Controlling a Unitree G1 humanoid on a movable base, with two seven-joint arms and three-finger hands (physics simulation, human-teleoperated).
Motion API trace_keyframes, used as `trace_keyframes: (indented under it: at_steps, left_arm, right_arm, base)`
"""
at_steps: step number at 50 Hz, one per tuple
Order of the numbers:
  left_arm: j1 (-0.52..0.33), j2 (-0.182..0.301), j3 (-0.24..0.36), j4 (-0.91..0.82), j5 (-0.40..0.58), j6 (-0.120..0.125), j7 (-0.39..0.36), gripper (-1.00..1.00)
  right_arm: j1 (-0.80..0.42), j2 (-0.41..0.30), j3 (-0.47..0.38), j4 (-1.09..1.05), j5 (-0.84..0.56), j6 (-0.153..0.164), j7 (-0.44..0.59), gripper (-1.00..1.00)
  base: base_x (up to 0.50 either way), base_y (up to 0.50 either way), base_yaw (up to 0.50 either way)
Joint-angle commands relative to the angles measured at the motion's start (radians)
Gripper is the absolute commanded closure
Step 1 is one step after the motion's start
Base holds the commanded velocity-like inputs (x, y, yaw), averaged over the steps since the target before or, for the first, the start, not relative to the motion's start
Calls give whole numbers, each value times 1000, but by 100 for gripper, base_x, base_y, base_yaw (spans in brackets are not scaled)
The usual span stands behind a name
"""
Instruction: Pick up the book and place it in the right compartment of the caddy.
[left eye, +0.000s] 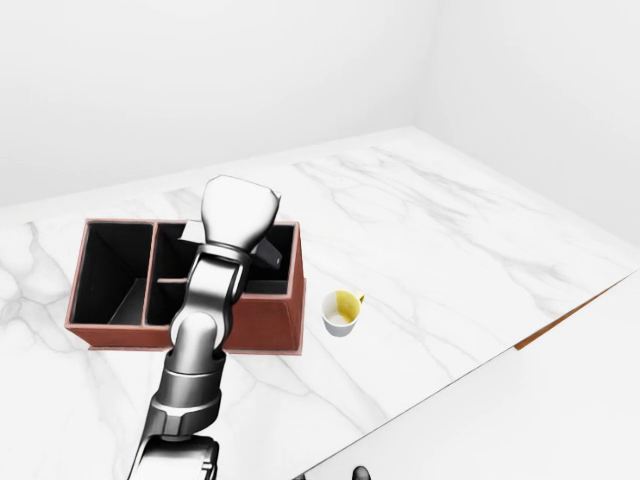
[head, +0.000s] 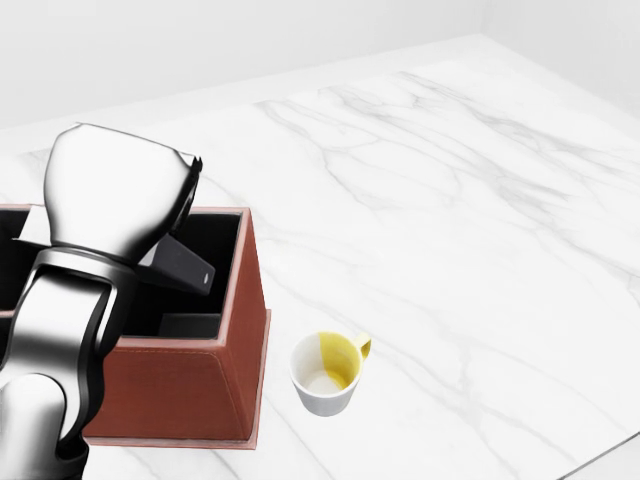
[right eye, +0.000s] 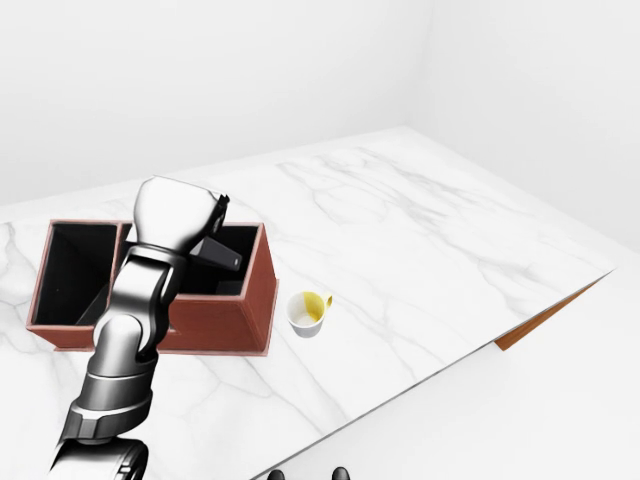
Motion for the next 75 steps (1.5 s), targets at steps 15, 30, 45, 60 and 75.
trace_keyframes:
  at_steps: [15, 30, 45, 60, 75]
  left_arm:
    - [-93, -29, -51, 213, 48, 0, 38, 100]
    - [-115, -39, -62, 278, 56, 0, 41, 100]
    - [-111, -27, -60, 317, 76, 0, 24, 100]
    - [-131, -23, -56, 328, 84, 0, 20, -100]
    - [-148, -11, -38, 234, 84, 0, 11, -100]
  right_arm:
    - [-9, -8, 3, -17, -11, 0, 16, -100]
    - [-9, -8, 1, -20, -9, 0, 15, -100]
    - [-7, -6, 2, -21, -10, 0, 17, -100]
    - [-9, -7, 5, -18, -15, 0, 16, -100]
    - [-8, -7, 1, -20, -11, 0, 14, -100]
  base:
    - [0, 0, 0]
    - [0, 0, 0]
    - [0, 0, 0]
    - [0, 0, 0]
    - [0, 0, 0]
